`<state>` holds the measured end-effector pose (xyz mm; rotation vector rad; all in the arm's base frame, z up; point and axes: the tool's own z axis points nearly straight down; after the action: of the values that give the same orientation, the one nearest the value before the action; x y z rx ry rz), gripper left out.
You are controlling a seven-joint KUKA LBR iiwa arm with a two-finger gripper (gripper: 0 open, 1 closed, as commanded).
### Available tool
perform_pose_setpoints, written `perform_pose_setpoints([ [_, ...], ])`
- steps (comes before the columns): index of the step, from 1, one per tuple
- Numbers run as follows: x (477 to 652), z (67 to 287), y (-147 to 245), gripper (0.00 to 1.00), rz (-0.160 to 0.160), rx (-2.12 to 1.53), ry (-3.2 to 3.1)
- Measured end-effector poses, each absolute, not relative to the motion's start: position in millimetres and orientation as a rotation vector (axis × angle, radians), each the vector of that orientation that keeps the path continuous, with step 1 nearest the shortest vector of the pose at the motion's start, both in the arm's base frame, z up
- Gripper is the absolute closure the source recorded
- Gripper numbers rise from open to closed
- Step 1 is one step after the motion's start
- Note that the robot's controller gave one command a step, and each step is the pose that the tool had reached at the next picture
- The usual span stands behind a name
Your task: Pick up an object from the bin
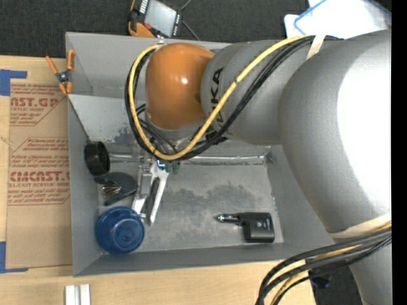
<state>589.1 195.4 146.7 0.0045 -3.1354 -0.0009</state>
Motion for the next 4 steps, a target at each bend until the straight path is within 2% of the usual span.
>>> perform_pose_setpoints([
  [1, 591.3, 151.7, 194.4, 0.0, -0.003, 0.001, -3.143],
  [2, 571.9, 67.9, 143.6, 0.0, -0.003, 0.698, -3.06],
  [3, 580.3, 137.4, 146.5, 0.0, -0.006, 0.71, -3.069],
  [4, 571.8, 79.0, 145.9, 0.0, -0.008, 0.7, -3.056],
])
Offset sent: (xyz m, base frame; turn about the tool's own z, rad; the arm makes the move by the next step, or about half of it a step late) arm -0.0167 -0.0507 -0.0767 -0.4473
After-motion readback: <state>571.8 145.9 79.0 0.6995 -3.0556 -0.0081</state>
